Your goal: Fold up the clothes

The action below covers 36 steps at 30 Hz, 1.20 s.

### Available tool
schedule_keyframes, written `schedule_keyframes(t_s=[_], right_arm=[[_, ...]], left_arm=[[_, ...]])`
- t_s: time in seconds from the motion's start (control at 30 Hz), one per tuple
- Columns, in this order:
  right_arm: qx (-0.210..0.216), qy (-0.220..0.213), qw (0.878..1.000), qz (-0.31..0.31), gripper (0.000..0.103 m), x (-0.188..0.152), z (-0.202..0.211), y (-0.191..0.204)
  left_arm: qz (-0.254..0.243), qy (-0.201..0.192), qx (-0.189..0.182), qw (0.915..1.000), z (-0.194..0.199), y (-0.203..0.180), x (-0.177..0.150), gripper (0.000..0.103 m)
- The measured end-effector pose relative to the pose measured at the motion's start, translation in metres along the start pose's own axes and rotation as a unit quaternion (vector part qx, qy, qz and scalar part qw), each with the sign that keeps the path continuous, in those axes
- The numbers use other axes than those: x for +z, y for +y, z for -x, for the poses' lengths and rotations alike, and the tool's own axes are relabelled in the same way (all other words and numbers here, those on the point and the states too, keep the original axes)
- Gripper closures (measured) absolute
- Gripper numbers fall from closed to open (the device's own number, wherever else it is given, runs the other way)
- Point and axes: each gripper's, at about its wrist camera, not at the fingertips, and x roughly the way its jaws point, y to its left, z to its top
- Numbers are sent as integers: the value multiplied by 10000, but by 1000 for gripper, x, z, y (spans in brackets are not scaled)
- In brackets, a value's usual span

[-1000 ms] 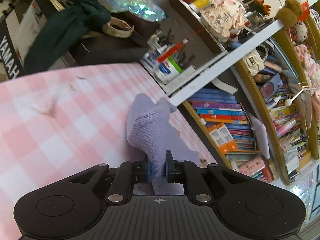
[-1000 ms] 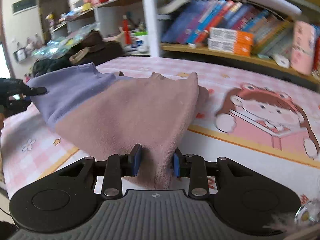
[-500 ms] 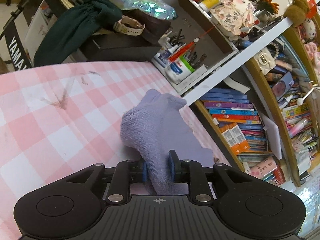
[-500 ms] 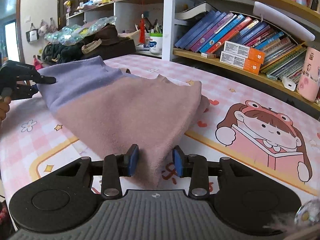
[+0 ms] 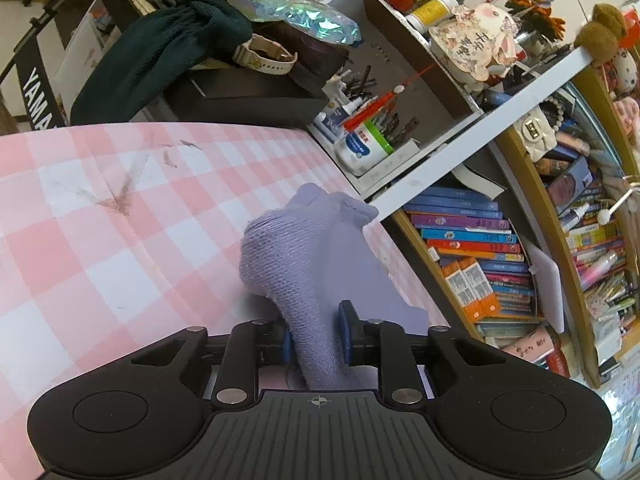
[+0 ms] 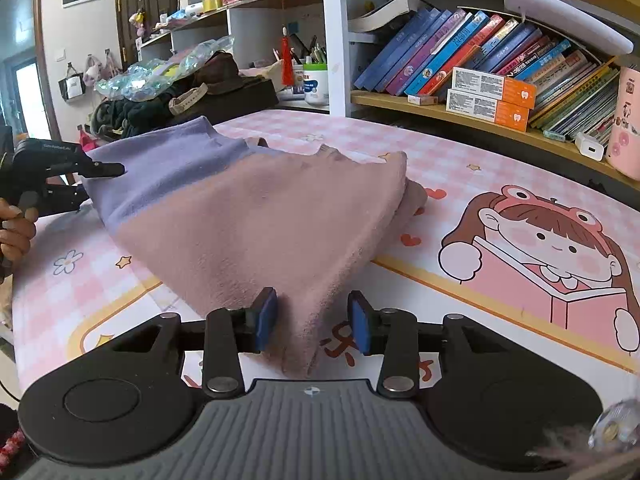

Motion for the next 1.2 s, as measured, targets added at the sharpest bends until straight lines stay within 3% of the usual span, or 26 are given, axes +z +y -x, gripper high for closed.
schedule_keyframes(t_s=[0.1,0.27,0.53,0.7,0.77,0.9,1.0,1.2], right_arm=[[19,5,10000,-29,66,0,0,0],[81,21,9999,-122,66,0,0,-4],[74,21,9999,-116,66,0,0,-3],[82,23,9999,-129,66,1,0,-4],[92,24,9999,-140,66,0,0,-4],[147,34,9997,-214,66,0,-1,-7],[153,32,9996,-221,66,-1,0,-7],[161,32,9996,-224,66,-1,0,-6]], left_arm=[[12,-75,-17,10000,3,-6,0,90],[-632,-263,-237,9974,15,-51,3,91],[-1663,-363,-830,9819,16,-138,-14,91],[-2563,-105,-1151,9597,6,-195,-54,91],[-3119,185,-1174,9427,-2,-215,-81,88],[-4101,987,-1046,9007,-26,-231,-144,81],[-4225,1255,-853,8936,-37,-224,-169,68],[-4173,1405,-863,8937,-37,-215,-176,56]])
